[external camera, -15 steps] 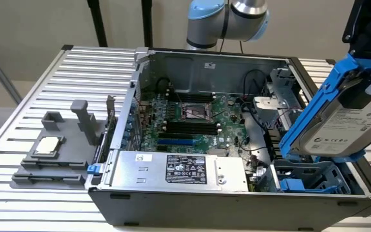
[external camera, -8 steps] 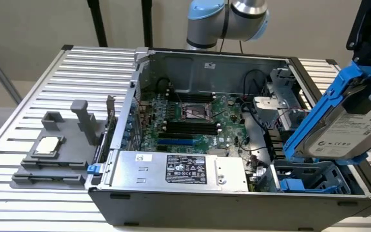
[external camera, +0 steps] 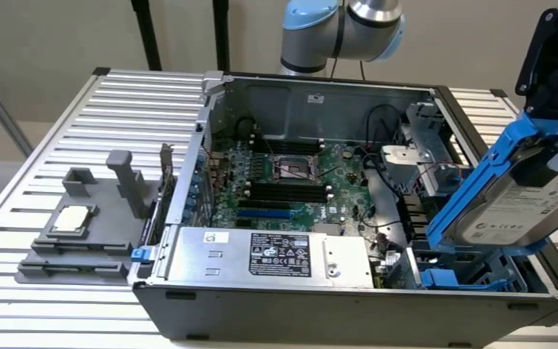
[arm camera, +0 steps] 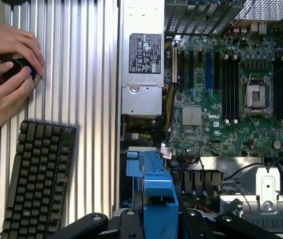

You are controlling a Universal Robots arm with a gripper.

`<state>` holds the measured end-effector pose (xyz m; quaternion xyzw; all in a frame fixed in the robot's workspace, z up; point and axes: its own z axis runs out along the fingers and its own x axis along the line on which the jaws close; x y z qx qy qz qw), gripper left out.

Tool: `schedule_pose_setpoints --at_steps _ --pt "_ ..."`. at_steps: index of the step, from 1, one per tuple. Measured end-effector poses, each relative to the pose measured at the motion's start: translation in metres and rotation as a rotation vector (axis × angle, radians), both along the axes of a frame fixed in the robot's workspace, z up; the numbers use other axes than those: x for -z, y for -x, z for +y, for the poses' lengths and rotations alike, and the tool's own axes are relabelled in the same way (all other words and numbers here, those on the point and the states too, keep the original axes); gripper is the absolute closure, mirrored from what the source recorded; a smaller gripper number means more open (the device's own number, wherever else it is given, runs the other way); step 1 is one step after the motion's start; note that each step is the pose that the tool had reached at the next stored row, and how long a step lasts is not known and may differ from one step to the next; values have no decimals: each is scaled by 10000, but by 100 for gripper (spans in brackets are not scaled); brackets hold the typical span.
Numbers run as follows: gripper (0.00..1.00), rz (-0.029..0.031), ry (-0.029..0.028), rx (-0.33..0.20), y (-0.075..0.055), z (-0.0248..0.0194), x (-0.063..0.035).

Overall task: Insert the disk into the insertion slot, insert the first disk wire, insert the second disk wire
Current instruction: 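Insert the disk into the insertion slot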

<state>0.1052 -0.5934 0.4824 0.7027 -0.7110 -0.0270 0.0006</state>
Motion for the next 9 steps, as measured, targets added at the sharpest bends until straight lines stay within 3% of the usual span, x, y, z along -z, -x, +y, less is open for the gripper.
schedule_pose_setpoints --at_steps 9 --pt "67 -1 -56 -139 -11 -3 130"
